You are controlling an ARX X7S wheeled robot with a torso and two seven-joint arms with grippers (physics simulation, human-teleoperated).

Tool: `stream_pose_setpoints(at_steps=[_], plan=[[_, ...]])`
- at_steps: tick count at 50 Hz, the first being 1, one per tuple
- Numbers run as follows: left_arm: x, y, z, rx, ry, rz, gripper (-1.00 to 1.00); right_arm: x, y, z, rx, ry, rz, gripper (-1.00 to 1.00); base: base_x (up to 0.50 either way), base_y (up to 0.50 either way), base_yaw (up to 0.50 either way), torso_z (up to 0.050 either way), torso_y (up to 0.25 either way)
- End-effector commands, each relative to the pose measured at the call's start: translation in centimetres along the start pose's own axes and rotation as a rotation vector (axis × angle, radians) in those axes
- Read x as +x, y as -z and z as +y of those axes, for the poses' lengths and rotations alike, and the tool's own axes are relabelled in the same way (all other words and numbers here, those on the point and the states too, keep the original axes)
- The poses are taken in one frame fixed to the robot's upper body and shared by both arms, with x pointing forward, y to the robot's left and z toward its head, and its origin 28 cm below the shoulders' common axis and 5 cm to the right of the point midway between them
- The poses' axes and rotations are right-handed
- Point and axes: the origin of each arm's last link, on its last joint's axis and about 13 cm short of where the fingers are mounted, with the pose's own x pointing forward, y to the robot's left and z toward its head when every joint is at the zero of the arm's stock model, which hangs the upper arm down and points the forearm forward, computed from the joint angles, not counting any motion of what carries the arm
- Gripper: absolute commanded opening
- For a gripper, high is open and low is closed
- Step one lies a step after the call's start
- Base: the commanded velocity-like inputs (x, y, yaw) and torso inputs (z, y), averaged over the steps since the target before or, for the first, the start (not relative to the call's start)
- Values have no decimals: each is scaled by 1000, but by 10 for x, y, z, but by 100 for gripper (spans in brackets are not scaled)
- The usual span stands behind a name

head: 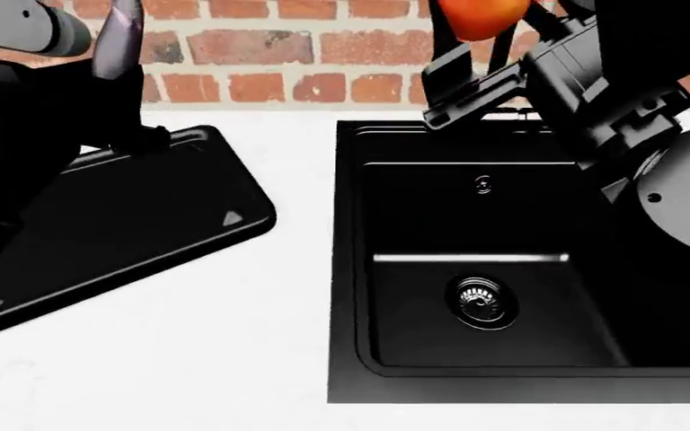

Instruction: Pick up the fruits and vegetables and place them in the sink. Turn on the sink faucet to wash them. Then turn the sink off and put them in the tray.

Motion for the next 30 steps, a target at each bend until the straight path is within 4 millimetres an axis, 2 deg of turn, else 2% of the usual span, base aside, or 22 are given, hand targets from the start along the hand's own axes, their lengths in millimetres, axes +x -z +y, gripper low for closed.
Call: stream_pose_setpoints(at_steps=[1,12,30], plan=[[1,9,-4,0,8,17,-100,16,5,10,-33,-78,-4,-100,16,500,0,0,0],[8,5,-7,9,13,22,-100,25,16,17,-8,-134,16,-100,13,500,0,0,0],[13,9,-11,-4,32,26,-100,34,30,26,26,-171,35,-100,28,500,0,0,0]])
